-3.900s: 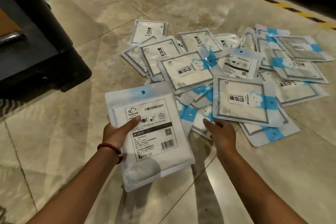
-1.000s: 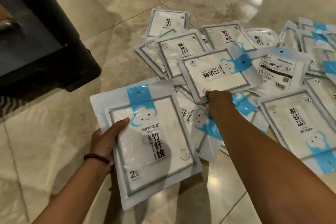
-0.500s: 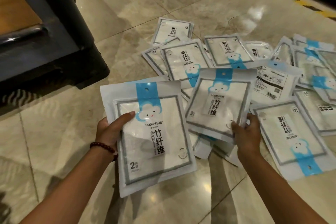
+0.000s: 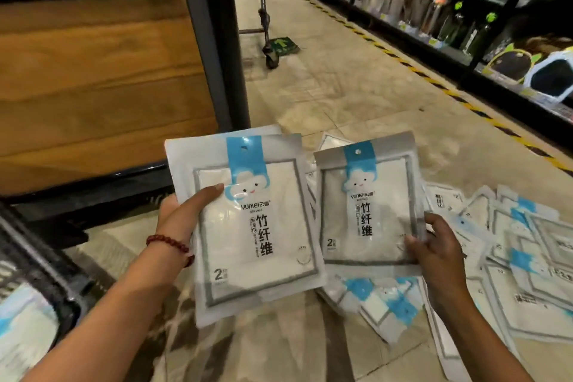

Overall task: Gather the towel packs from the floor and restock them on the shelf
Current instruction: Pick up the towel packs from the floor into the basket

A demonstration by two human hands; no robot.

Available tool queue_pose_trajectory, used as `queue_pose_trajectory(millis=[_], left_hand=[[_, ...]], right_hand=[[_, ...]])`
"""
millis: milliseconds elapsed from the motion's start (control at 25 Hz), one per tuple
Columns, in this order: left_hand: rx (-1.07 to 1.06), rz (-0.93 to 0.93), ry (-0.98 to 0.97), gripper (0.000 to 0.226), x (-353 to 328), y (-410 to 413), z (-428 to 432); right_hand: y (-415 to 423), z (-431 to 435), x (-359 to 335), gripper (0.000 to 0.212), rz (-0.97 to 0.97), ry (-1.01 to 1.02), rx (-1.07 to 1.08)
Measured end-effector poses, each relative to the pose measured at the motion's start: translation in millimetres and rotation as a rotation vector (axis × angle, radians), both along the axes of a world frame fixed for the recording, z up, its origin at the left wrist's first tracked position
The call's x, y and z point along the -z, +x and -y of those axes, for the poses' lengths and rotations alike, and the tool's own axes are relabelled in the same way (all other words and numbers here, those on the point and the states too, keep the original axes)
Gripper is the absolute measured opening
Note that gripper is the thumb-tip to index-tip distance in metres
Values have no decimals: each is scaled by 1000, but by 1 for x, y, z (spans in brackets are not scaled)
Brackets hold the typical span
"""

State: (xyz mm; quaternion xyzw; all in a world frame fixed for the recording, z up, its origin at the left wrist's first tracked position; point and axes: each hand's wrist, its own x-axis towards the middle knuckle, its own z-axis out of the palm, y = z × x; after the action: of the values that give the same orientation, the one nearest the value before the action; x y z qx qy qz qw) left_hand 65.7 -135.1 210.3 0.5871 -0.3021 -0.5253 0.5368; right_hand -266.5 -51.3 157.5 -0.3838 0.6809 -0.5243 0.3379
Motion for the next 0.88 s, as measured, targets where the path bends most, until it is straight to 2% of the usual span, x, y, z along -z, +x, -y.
queue_pose_trajectory(millis=[240,360,440,520,640,800,880], left_hand=[[-239,3,-118,12,-99,102,-44],[-429,9,-160,10,-122,160,-86],[-539,10,-167,9,-129,196,-117],[-660,25,-184,11,-132,231,-151],[-812,100,-192,15,-126,269,-190],[-933,129,-93,24,-95,298,-221],[-964,103,-37,22,-73,312,-227]], right_hand=[[87,40,-105,42,29,-213,-293],[151,56,-139,48,24,-283,-442],[193,60,-152,40,41,-336,-527],[237,60,-157,32,67,-366,-622],[294,52,-162,40,60,-399,-782],[352,40,-148,28,76,-345,-895],[381,39,-140,32,102,-305,-921]])
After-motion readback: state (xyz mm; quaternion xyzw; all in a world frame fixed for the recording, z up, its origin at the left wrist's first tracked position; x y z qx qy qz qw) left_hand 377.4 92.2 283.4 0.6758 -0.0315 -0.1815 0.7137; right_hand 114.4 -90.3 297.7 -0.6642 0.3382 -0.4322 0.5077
